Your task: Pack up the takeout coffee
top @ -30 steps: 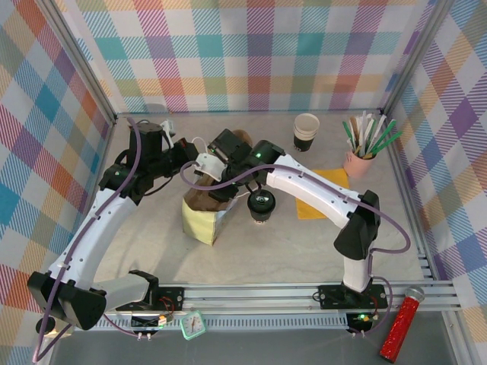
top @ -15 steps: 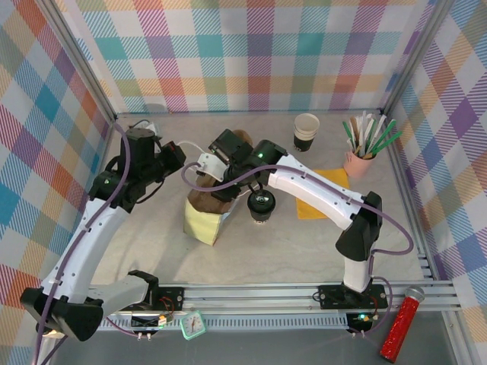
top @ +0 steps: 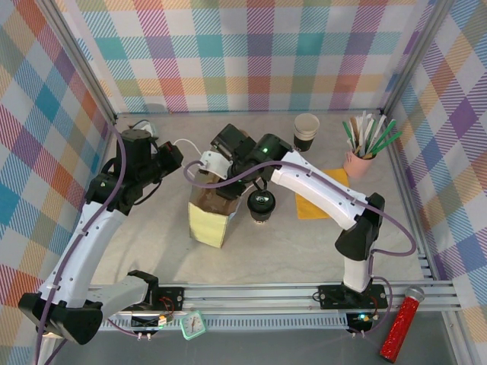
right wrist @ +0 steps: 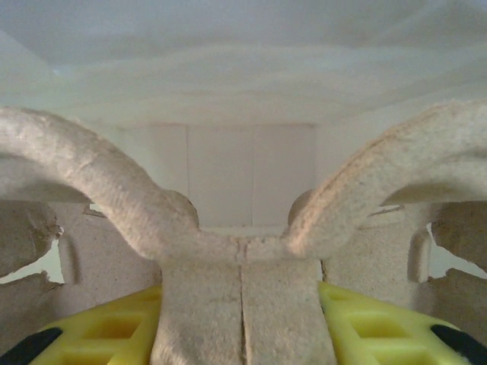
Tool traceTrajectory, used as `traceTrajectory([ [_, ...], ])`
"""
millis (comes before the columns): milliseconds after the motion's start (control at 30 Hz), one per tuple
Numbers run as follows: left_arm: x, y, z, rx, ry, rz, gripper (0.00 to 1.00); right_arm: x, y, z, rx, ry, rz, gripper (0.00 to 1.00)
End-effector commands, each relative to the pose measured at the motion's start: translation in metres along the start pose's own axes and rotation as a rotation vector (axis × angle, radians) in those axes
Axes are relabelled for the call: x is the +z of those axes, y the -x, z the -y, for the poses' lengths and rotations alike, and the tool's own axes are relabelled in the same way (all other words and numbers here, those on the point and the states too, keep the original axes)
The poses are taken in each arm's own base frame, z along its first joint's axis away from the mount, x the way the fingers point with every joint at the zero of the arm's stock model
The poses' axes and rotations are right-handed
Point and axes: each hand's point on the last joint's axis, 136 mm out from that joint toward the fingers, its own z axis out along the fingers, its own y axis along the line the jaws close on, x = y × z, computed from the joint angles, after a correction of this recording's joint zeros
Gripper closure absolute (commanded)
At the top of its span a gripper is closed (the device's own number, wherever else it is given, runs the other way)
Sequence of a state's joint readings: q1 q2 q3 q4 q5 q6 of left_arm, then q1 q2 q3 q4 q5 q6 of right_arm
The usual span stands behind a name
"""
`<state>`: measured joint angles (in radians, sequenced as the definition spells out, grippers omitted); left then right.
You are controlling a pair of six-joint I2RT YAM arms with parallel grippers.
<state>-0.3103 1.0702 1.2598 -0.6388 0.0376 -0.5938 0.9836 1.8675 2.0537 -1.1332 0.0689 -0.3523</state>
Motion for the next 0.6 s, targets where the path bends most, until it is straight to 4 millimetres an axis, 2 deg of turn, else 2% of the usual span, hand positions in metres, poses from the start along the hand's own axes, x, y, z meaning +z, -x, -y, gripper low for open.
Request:
traceTrajectory([
  [0,0.001,0.003,0.007,-0.005,-0.046,0.008,1.0,-0.002,0.012,-0.018,-0.036,0.058,0.017,0.56],
  [167,0.003,0.003,0.009,-0.009,-0.055,0.005,1.0,0.006,0.018,-0.027,-0.048,0.085,0.011,0.55],
  [567,0.002,0.002,0.005,-0.013,-0.037,0.004,1.0,0.027,-0.007,-0.024,-0.04,0.054,-0.096,0.56],
])
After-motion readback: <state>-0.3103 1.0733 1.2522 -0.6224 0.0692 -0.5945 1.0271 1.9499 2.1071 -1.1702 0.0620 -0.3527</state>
